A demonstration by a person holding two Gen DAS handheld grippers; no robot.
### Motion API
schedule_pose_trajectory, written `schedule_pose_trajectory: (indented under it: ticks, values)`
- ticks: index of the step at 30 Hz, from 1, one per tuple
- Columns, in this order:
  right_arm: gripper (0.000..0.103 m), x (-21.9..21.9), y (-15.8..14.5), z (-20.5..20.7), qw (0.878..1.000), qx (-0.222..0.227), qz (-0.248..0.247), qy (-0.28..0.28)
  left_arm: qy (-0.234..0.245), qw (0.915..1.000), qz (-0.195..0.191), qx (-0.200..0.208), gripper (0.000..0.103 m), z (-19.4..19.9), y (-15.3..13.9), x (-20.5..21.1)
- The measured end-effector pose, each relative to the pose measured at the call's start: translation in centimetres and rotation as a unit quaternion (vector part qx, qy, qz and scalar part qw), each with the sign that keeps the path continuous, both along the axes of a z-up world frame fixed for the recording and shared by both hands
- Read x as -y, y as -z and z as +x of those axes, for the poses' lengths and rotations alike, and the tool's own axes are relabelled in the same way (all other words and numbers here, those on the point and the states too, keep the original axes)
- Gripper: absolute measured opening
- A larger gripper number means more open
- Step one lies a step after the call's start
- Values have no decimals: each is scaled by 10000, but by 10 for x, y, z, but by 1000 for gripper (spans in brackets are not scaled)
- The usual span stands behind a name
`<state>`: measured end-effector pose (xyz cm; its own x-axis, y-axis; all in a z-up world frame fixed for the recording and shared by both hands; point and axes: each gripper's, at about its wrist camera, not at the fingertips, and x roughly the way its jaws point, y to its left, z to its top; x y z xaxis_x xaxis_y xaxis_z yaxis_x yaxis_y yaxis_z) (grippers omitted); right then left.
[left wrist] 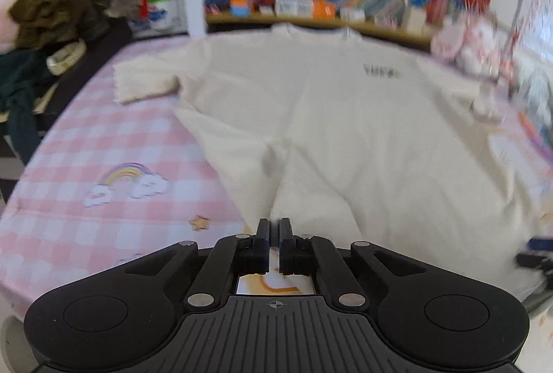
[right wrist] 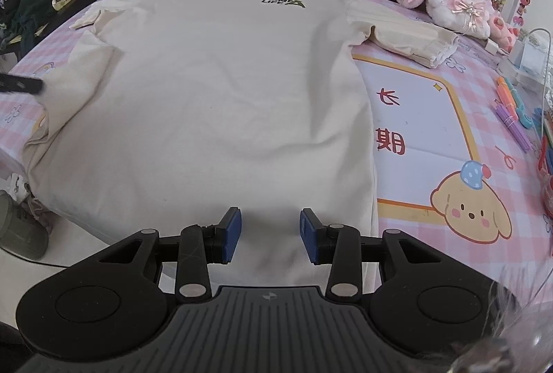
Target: Fold clothes
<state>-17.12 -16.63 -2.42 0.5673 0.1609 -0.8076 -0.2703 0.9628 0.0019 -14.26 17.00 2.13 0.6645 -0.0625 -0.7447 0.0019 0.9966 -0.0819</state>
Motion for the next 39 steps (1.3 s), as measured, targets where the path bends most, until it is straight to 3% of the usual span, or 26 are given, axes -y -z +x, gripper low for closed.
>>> schedule_pose_trajectory:
  ticks: [4, 7, 10, 13, 15, 17, 19, 22, 24, 29, 32, 36, 37, 39]
  values:
    - [37, 0, -1, 1, 10000, -31, -8, 2, -424, 9983, -390, 64, 3, -31, -24, -40]
    - [37, 0, -1, 2, 10000, -53, -5, 26, -1047, 9928, -563, -169, 4, -61, -21, -79]
    - [37, -1, -2, 2, 9999, -79, -19, 70, -1795, 9815, -403, -527, 5, -88, 0, -111]
    - [38, -2, -2, 3, 9998, -105, -31, 140, -2171, 9717, 110, -921, 8, -101, 23, -127]
    - [40, -3, -2, 4, 9997, -128, -30, 192, -2096, 9724, 339, -968, 9, -100, 30, -127]
    - [46, -3, -2, 5, 9994, -170, -11, 310, -1924, 9778, 311, -766, 15, -93, 30, -122]
    - [47, 1, -5, 4, 9983, -185, 84, 552, -1620, 9855, 153, -470, 33, -82, 28, -114]
    - [46, 17, -14, -7, 9934, -33, 390, 1081, -1045, 9943, 149, -134, 50, -59, 26, -97]
    - [47, 27, -19, -15, 9883, 72, 539, 1423, -654, 9975, 259, -16, 56, -46, 28, -86]
    - [46, 56, -17, -35, 9739, 102, 624, 2179, 134, 9978, 634, -104, 56, -36, 46, -67]
    - [41, 65, -10, -40, 9661, -49, 921, 2410, 113, 9978, 632, -149, 56, -40, 53, -69]
    - [38, 63, -6, -42, 9633, -94, 1043, 2470, -113, 9996, 209, -149, 56, -42, 57, -86]
    - [34, 61, -6, -43, 9642, -85, 987, 2460, -156, 9997, 110, -134, 55, -43, 57, -88]
    - [17, 62, -6, -44, 9645, -89, 923, 2471, -163, 9998, 23, -148, 54, -42, 56, -91]
